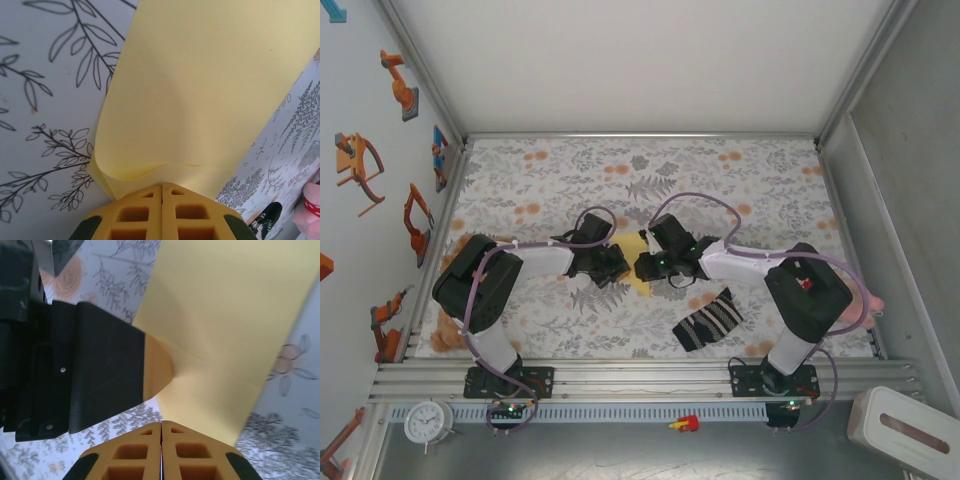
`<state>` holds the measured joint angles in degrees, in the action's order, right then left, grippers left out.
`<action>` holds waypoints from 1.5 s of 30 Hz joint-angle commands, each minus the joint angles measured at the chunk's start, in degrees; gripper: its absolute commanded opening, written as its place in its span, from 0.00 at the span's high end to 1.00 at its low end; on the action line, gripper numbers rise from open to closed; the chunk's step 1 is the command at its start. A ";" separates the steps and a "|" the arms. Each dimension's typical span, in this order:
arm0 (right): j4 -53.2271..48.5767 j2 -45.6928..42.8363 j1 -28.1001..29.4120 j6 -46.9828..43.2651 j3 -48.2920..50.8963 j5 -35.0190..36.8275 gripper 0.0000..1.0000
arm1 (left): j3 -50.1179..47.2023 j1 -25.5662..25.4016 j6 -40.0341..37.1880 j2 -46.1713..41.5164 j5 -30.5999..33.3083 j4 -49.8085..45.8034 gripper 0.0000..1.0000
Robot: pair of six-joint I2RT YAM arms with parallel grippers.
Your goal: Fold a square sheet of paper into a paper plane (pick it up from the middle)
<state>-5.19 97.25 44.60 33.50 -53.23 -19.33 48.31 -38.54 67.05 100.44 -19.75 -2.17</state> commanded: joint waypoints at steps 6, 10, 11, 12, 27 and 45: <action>3.17 4.64 0.65 1.02 -0.51 -7.29 0.98 | -1.61 -0.08 -0.25 3.70 3.44 -4.85 0.95; 2.82 6.08 0.84 0.78 -0.98 -7.47 0.99 | -1.56 -0.12 -0.34 3.88 3.19 -4.85 0.95; 2.73 6.27 0.80 0.73 -0.98 -7.41 0.99 | -1.50 -0.05 -0.40 3.88 3.15 -4.83 0.95; 2.65 6.41 0.84 0.68 -0.91 -7.15 0.99 | -1.43 -0.10 -0.42 3.94 3.15 -4.94 0.95; -0.68 7.55 0.85 -1.47 -1.26 -3.53 1.00 | -1.21 -0.02 -1.17 4.48 3.63 -6.06 0.95; -2.23 3.49 0.84 -3.57 2.05 -3.10 1.00 | -0.88 0.93 -3.67 5.57 4.19 -8.58 0.96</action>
<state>-4.25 103.28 45.15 31.35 -52.71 -23.44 49.50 -38.11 64.99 101.69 -20.86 -2.42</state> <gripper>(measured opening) 0.049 0.065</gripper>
